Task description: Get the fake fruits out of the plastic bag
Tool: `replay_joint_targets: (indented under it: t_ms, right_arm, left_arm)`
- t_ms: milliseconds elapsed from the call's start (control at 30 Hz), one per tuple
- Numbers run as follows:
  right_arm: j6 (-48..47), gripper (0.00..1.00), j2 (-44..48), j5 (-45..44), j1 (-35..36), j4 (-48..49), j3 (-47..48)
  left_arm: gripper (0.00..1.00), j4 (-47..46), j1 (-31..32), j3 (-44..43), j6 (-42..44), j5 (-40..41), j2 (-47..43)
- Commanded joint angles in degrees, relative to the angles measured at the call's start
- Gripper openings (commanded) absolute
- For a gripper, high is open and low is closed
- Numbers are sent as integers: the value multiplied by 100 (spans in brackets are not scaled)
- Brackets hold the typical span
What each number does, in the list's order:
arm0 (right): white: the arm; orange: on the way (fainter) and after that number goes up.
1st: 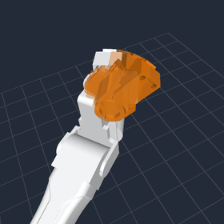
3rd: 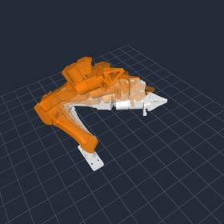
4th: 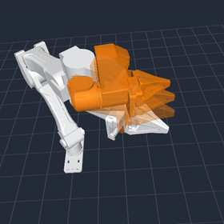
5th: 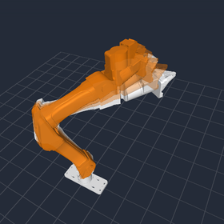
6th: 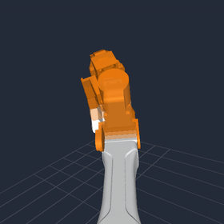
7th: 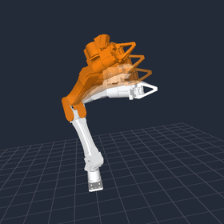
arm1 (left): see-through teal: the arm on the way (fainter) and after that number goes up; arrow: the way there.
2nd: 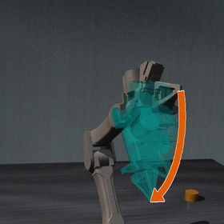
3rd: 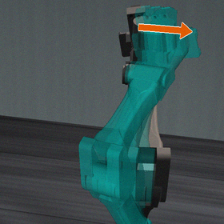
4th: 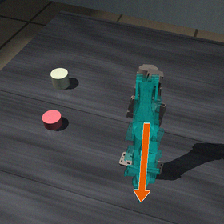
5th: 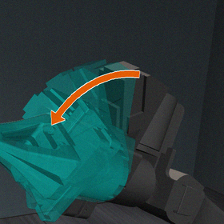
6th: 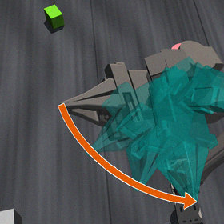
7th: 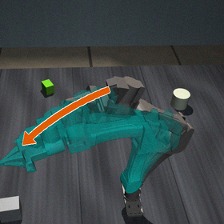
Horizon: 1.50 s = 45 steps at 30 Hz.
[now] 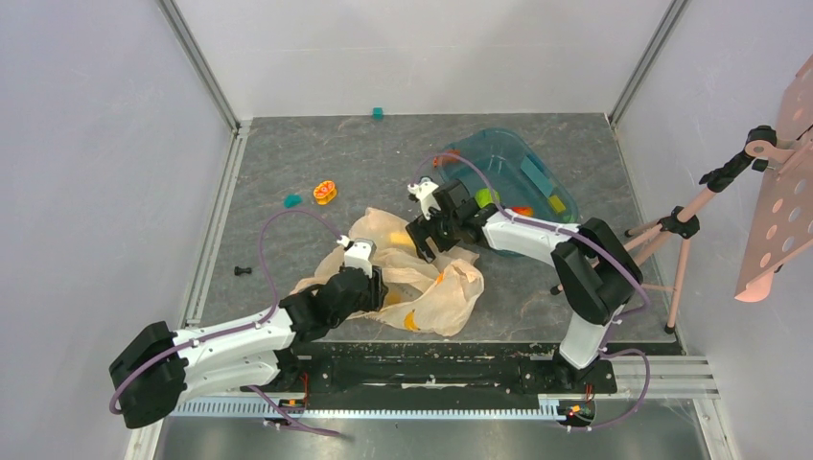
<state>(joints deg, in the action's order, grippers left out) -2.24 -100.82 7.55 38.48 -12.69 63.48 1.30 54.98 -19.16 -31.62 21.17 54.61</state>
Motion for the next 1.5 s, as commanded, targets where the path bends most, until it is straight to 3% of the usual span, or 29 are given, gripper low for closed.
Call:
replay_joint_targets:
  t_ms: [0, 233, 467, 700, 800, 900, 1000, 1233, 1333, 1467]
  right_arm:
    - [-118, 89, -187, 296, 2, 435, -164]
    - [-292, 61, -167, 856, 2, 645, -432]
    - [-303, 53, 133, 1606, 2, 776, -725]
    - [393, 62, 432, 1624, 7, 750, -557]
    - [671, 72, 561, 1628, 6, 731, -383]
    - [759, 89, 695, 1504, -3, 559, -209]
    - [684, 97, 969, 1294, 2, 412, -142]
    - [-251, 96, 1916, 1646, 140, 232, -410]
    - [-874, 95, 2148, 2062, 485, -81, -447]
    - [-1401, 94, 2226, 1720, 1181, -345, -545]
  left_arm:
    - [50, 15, -36, -202, -152, 256, -39]
    - [54, -5, -43, -271, -26, 377, -28]
    - [54, -46, -50, -266, 190, 235, 87]
    - [45, -111, -11, 5, 82, -785, -187]
    - [45, -75, 35, 126, 40, -1060, -699]
    - [44, 156, 57, 173, 14, -1223, -1228]
    - [44, 392, 65, 208, 0, -1237, -1583]
    - [36, 380, 63, 395, -151, -1165, -1295]
    - [32, 361, 64, 399, -233, -1157, -1214]
    - [29, 368, 62, 406, -323, -1046, -1342]
